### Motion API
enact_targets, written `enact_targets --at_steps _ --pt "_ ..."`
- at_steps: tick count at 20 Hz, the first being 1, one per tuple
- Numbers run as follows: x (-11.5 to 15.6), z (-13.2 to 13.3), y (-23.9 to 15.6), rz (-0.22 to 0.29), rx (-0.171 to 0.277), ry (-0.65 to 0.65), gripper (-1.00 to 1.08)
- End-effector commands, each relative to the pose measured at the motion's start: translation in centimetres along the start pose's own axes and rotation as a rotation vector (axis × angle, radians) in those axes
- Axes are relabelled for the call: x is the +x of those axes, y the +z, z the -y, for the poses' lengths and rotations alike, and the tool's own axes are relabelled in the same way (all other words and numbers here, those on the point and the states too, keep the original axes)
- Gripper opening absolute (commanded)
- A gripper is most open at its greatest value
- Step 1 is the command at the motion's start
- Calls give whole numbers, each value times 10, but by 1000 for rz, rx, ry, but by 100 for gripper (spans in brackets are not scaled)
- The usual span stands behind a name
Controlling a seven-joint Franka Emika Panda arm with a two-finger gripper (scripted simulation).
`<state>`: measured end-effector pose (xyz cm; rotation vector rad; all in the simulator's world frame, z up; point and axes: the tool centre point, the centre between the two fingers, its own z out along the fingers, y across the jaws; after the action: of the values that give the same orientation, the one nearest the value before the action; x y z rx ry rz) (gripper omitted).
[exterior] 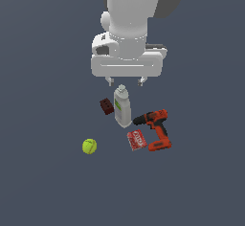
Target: Pick up a designated object from a clutter of objects.
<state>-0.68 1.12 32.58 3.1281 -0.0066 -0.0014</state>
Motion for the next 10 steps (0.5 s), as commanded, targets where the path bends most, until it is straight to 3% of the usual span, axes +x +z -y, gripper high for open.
enact_targets --at_steps 1,10 --pt "0 0 0 0 0 0 100" --pt "1 -31 -1 10 -19 36 100"
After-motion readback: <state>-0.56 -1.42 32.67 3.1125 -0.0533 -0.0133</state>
